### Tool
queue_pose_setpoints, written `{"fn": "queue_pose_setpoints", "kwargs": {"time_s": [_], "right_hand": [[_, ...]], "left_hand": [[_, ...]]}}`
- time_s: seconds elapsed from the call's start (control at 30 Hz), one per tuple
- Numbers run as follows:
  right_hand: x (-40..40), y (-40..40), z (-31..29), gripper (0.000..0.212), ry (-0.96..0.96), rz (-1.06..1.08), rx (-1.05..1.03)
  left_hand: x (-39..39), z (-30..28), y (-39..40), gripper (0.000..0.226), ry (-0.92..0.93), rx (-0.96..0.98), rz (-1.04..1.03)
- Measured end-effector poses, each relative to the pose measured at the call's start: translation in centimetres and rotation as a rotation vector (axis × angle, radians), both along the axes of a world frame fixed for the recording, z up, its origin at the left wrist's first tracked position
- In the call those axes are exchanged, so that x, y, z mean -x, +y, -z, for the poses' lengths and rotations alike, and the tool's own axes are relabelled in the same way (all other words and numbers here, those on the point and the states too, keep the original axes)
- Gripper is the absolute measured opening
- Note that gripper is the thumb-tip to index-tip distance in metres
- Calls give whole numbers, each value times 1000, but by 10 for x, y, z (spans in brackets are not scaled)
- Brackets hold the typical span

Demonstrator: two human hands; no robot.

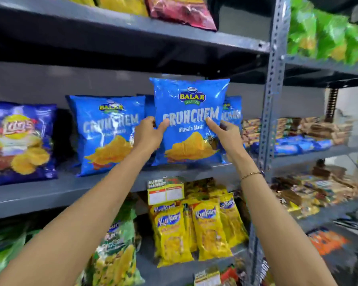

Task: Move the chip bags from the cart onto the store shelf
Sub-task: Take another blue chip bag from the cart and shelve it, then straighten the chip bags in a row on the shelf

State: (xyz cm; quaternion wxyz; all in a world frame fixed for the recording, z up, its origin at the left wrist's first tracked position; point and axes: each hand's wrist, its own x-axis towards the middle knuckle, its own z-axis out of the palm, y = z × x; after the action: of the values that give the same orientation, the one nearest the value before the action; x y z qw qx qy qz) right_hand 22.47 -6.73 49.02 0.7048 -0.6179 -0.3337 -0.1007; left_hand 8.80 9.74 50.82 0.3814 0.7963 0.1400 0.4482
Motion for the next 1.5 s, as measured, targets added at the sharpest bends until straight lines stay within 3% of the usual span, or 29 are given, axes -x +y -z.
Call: {"fn": "queue_pose_setpoints", "kwargs": {"time_s": [0.23,0.33,0.4,0.53,0.67,0.8,1.0,1.3,1.5], "right_hand": [[-55,41,14,48,78,22,63],[-66,53,14,34,69,62,39],[-69,60,16,59,74,94,10],[-71,72,25,37,-14,158,11],[-72,77,28,39,-43,218,4],[-61,77,31,62,-47,252,-15],[-18,86,33,23,-349,438,-170],[104,155,25,13,-433,127,-216],[185,227,17,16,-421,-148,-4]], "left_hand": [[-39,-1,9,41,97,39,-73],[-53,-1,13,43,101,60,-74],[-60,1,15,53,124,69,-88],[-66,11,17,60,154,77,-100],[-64,15,18,60,149,64,-79],[-59,22,17,62,146,-82,-153],[-31,28,19,37,-36,-188,-149],[85,16,82,13,-220,-178,-239],[180,19,147,22,-198,-136,-430]]}}
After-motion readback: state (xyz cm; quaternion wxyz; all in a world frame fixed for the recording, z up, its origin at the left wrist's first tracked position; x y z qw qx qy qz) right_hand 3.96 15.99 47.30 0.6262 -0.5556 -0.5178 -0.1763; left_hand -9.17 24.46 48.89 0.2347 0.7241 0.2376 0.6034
